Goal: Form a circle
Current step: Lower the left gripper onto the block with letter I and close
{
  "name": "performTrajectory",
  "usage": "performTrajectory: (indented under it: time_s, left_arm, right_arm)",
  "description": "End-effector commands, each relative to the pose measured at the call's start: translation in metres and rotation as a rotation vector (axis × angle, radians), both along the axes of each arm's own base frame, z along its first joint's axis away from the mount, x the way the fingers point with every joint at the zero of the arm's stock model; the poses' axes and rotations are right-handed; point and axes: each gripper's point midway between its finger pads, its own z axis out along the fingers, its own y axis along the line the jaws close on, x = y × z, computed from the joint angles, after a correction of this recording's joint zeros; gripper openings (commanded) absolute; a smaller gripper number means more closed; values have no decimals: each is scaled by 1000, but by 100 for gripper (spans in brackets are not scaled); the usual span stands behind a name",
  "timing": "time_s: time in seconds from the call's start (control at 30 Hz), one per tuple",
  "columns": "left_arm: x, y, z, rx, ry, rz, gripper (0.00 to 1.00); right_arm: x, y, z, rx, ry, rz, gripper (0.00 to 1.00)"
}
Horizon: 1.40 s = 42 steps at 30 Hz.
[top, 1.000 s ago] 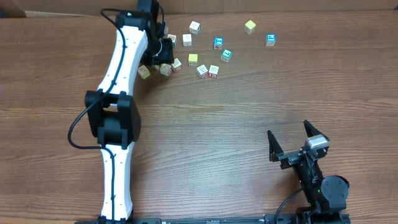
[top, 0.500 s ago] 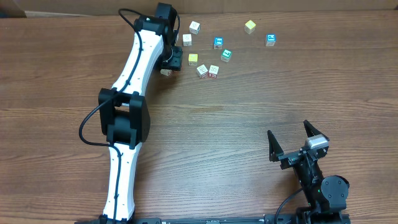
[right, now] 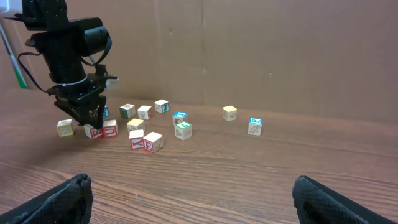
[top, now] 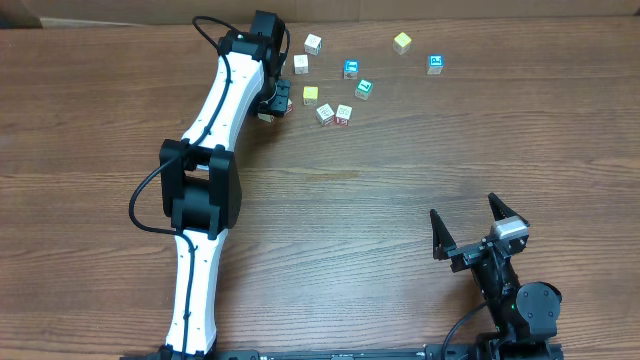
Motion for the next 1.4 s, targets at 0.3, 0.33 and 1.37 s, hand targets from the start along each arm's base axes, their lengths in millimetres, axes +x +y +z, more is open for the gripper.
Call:
performTrajectory:
  time_s: [0.3, 0.33, 1.37]
  left_arm:
    - [-2, 1, -9, 19, 16, -19, 52]
    - [-2, 1, -9, 19, 16, -19, 51]
    - [10, -2, -10, 10, -38, -20, 49]
  right_arm:
    - [0, 0, -2, 6, -3, 0, 100]
    - [0, 0, -2, 6, -3, 0, 100]
    - [0, 0, -2, 6, -3, 0, 100]
